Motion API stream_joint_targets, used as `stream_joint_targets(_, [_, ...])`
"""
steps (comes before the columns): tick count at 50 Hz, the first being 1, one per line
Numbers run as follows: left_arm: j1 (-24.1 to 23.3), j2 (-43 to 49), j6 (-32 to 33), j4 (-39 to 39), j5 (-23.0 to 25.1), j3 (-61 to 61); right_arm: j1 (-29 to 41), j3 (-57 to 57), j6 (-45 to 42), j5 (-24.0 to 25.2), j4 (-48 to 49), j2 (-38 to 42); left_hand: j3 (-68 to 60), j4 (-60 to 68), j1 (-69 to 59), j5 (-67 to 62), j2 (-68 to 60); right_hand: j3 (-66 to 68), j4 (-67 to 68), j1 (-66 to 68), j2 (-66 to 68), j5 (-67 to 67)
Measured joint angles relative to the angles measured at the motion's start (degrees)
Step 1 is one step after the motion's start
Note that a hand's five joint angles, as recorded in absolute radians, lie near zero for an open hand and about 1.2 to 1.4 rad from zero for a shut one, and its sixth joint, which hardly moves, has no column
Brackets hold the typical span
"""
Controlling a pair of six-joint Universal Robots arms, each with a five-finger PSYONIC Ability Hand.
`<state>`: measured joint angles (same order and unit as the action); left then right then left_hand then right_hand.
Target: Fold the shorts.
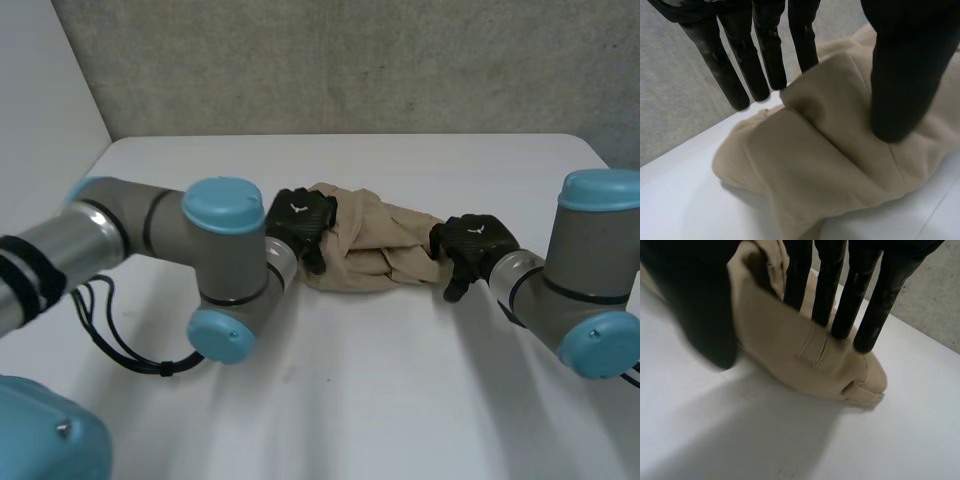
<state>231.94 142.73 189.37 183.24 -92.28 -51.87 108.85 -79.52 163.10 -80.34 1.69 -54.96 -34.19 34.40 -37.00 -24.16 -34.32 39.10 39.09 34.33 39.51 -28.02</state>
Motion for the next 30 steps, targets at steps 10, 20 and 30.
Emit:
stream_joint_targets(10, [-0.5,-1.7,-0.4,2.0,-1.2,-1.2,-0.1,-1.1,1.8,-0.4,3.8,-3.5,-31.9,34.0,-25.0,-28.9,-33.0,28.3,28.9,19.8,26.2,-27.6])
stream_joint_targets(20, [5.3,-23.0,-0.4,3.4,-3.3,-17.2,-0.2,-4.8,1.4,-0.3,3.4,-18.3,-33.8,34.3,-25.8,-28.9,-33.3,28.3,28.9,19.8,27.8,-28.3])
stream_joint_targets(30, [12.4,-36.2,-0.8,3.4,-0.3,-32.6,0.9,-5.1,2.0,-0.7,3.5,-25.7,-33.8,34.3,-26.4,-31.0,-34.0,28.3,28.9,19.8,27.8,-28.3])
